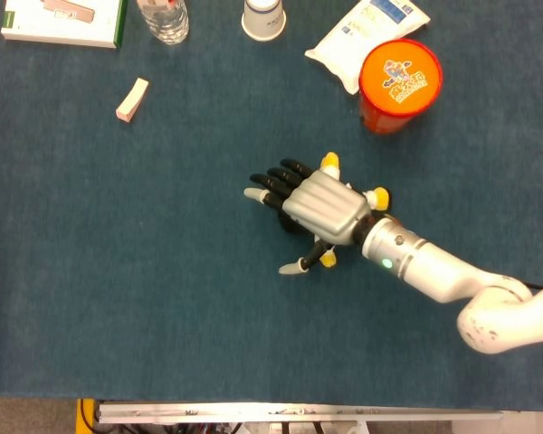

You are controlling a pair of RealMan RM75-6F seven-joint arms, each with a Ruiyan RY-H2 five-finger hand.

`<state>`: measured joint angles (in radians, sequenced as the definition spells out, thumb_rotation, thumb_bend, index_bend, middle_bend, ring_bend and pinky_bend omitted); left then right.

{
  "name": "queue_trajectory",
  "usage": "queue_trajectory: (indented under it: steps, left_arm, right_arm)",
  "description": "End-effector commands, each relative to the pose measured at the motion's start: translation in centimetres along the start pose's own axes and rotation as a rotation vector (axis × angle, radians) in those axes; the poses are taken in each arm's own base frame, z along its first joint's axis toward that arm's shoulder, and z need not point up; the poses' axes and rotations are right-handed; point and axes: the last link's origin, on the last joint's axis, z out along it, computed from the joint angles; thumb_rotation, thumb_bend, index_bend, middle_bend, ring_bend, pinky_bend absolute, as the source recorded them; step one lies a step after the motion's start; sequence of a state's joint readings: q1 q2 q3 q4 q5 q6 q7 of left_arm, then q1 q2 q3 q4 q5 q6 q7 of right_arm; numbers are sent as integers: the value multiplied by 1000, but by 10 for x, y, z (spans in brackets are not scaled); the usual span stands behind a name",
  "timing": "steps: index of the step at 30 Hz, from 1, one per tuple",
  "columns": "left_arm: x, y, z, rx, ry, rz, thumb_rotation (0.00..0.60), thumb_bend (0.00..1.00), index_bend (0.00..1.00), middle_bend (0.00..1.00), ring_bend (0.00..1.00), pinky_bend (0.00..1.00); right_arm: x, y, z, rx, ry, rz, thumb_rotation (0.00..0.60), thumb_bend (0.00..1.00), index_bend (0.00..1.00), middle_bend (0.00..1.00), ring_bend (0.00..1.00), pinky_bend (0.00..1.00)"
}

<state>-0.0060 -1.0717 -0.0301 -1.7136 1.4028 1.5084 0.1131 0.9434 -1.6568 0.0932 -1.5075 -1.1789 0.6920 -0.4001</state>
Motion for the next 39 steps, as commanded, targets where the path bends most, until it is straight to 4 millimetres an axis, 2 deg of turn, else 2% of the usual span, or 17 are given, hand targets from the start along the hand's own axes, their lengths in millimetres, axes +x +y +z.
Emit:
queue_trajectory:
  steps: [1, 7, 16, 20, 27, 31, 35, 39]
  left_arm:
    - [0, 0, 0, 0, 0, 1, 600, 249, 126, 282, 258, 156]
    - [-1, 1, 1, -5, 0, 0, 600, 249, 126, 282, 258, 155]
    - [1, -1, 1, 3, 6, -7, 600, 249, 126, 282, 258, 154]
    - [1, -1, 1, 5, 5, -8, 600, 249, 126, 282, 258, 154]
    - [1, -2, -1, 9, 5, -6, 600, 248, 126, 282, 258, 153]
    - [1, -2, -1, 8, 3, -6, 600, 249, 126, 282, 258, 153]
    - [1, 0, 0, 0, 3, -6, 600, 248, 126, 282, 258, 153]
    - [0, 1, 1, -5, 4, -7, 600, 249, 126, 282, 258, 153]
  right_arm:
    - [-6, -1, 2, 2, -26, -20, 247, 0, 0, 0, 0, 0]
    - [-14, 1, -3, -7, -50, -41, 247, 0, 0, 0, 0, 0]
    - [-2, 3, -25, -1, 26, -11, 247, 0, 0, 0, 0, 0]
    - [2, -1, -17, 13, 32, -8, 245, 0, 0, 0, 0, 0]
    - [-9, -4, 0, 8, -11, -33, 246, 0, 0, 0, 0, 0]
    - [-13, -5, 1, 7, -25, -51, 247, 0, 0, 0, 0, 0]
    - [-17, -1, -10, -3, -31, -52, 247, 0, 0, 0, 0, 0]
    - [-10, 3, -24, -13, 4, -44, 245, 0, 0, 0, 0, 0]
